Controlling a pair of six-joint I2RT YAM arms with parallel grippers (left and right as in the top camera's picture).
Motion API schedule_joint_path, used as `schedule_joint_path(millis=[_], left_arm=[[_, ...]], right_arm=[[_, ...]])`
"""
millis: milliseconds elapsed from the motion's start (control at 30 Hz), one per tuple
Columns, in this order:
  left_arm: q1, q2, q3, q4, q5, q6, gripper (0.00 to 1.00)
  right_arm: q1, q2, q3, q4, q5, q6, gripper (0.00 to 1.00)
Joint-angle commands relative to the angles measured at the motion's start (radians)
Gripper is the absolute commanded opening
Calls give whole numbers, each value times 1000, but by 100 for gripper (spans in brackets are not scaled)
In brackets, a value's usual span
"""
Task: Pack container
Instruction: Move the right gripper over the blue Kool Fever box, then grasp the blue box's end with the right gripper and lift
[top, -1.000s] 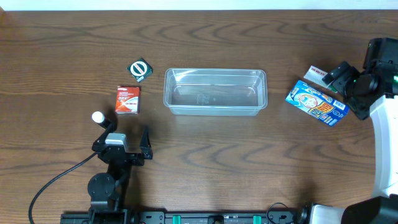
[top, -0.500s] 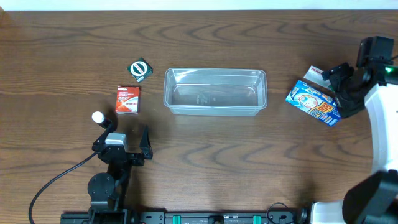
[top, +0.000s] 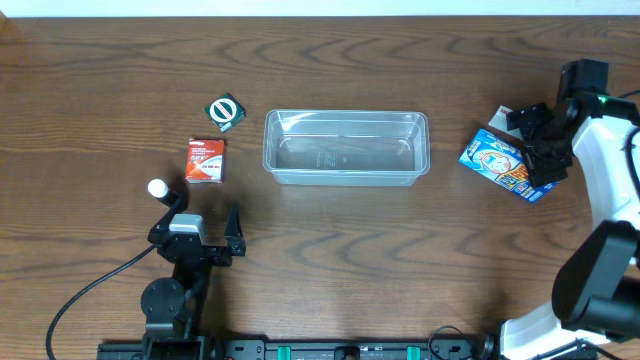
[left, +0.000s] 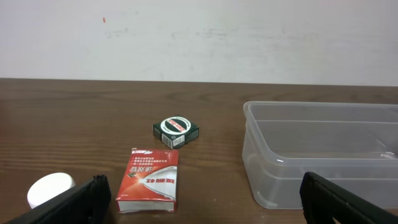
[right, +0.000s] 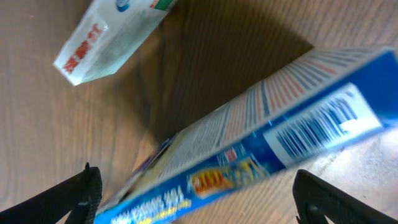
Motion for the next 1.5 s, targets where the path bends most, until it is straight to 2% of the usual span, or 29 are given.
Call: schedule_joint_path(millis=[0,33,167,233,333,567,667,900,1033,1100,1367,1467], left_arm=[[6,-5,-17,-35,7,6,98],[6,-5,-17,-35,7,6,98],[6,-5,-17,-35,7,6,98],[6,-5,-17,-35,7,6,98],[6,-5,-17,-35,7,6,98],[6,-5,-17,-35,7,6,98],[6,-5,-17,-35,7,6,98],[6,-5,-17,-35,7,6,98],[6,-5,-17,-35,7,6,98],[6,-5,-17,-35,7,6,98],[6,-5,-17,-35,7,6,98],[6,-5,-17,-35,7,6,98]], right_arm=[[12,40,15,10,-1,18,94],[16,51,15,10,-1,17,93],[17,75,15,10,-1,-6,72],[18,78,15,9,0,-29,66],[21,78,14,8,0,-72,60],[23,78,14,9,3,-290,59],[23,78,14,8,3,-426,54],[23,78,13,-34,4,-598,52],[23,78,13,-56,3,-674,38],[23,77,13,-63,3,-697,34],[23,76,13,-82,3,-773,4],[23,70,15,-89,-1,-803,1]])
